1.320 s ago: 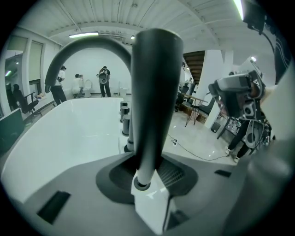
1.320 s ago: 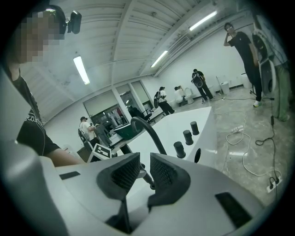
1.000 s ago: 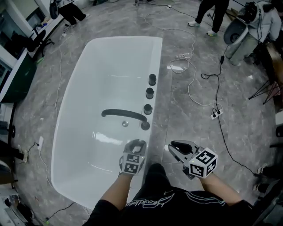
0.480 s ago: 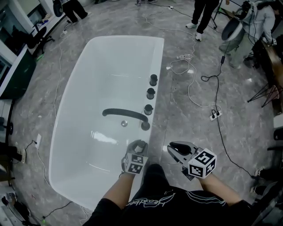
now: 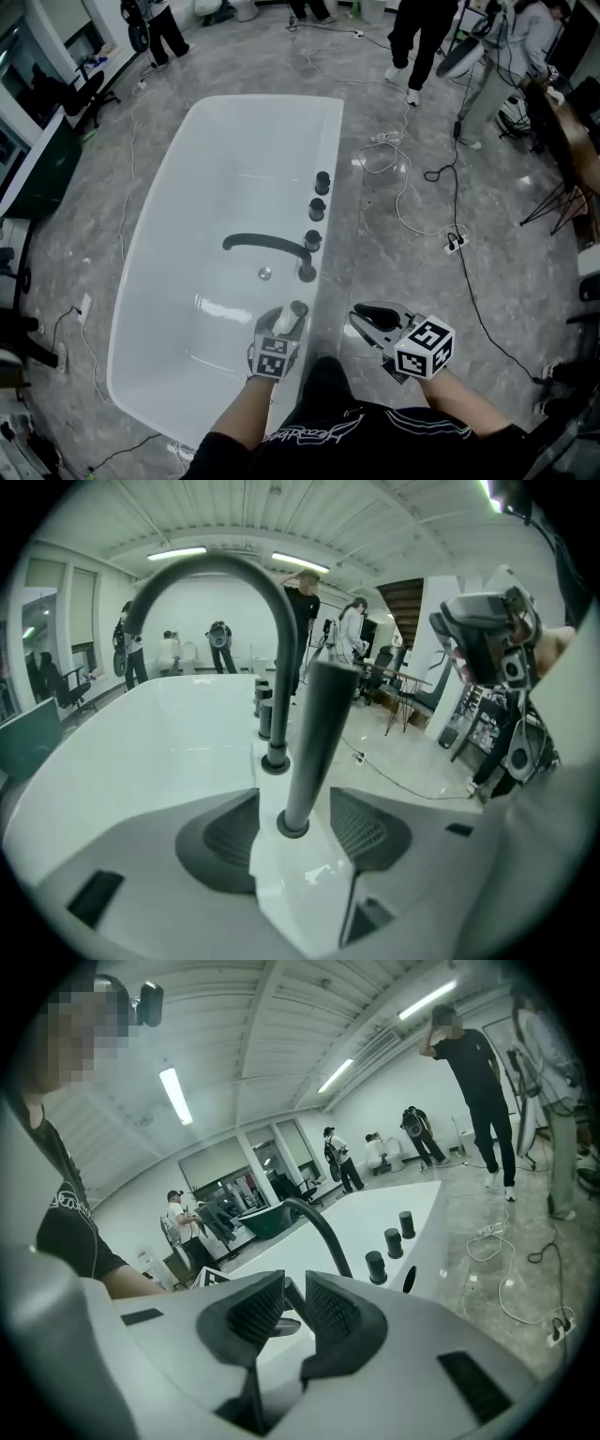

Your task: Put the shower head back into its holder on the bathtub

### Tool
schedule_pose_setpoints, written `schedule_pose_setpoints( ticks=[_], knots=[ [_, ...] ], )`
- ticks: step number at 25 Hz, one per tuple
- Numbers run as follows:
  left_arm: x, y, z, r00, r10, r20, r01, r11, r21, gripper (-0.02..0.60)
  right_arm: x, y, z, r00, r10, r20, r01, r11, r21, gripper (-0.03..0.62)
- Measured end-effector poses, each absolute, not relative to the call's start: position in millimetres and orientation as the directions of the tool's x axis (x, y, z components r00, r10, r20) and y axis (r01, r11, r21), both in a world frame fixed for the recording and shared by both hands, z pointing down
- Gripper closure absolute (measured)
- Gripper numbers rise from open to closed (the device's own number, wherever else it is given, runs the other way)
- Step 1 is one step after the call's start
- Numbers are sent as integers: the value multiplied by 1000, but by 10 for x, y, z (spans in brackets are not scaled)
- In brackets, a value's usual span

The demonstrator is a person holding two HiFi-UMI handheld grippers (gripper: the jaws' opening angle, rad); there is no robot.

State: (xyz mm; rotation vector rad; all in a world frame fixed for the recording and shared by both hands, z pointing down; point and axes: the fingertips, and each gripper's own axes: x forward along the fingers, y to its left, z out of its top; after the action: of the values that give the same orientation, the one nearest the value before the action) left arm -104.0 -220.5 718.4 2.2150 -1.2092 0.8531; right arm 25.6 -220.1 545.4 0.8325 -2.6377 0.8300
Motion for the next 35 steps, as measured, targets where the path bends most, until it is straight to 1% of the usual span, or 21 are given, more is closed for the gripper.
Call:
schedule_pose_setpoints(
  ticks=[4, 6, 11, 12, 13, 16, 17, 19, 24, 35],
  knots=[
    [-1182, -2007, 6716, 423, -627, 655, -883, -448, 141, 365, 208, -1995, 5154, -836, -430, 341, -547, 703, -455, 520],
    [-1176, -1891, 6415, 445, -650, 616, -879, -448, 163, 365, 182, -1841, 4982, -851, -419, 318, -524, 728, -442, 520],
    [-870, -1587, 5448, 586, -652, 482, -807, -522, 276, 370, 186, -1451, 4439, -900, -377, 220, -436, 793, -426, 520],
    [-802, -1529, 5238, 612, -651, 449, -788, -544, 286, 381, 187, -1386, 4315, -908, -369, 197, -418, 809, -414, 520],
    [-738, -1470, 5034, 636, -649, 418, -770, -569, 289, 409, 182, -1324, 4193, -917, -359, 175, -399, 825, -400, 520],
    [-600, -1272, 4456, 686, -652, 322, -727, -636, 259, 524, 147, -1130, 3857, -938, -325, 124, -348, 875, -338, 520],
    [-580, -1180, 4278, 698, -653, 295, -715, -655, 243, 553, 122, -1042, 3752, -943, -313, 114, -333, 889, -315, 522],
    [-562, -922, 3987, 719, -644, 260, -694, -688, 213, 575, 58, -804, 3570, -952, -290, 101, -307, 908, -286, 525],
    [-494, -473, 3612, 739, -633, 232, -669, -730, 140, 577, 22, -405, 3359, -962, -261, 75, -272, 923, -271, 539],
    [-486, -172, 3449, 745, -636, 202, -665, -732, 147, 577, -66, -92, 3310, -970, -231, 74, -242, 941, -236, 569]
  ],
)
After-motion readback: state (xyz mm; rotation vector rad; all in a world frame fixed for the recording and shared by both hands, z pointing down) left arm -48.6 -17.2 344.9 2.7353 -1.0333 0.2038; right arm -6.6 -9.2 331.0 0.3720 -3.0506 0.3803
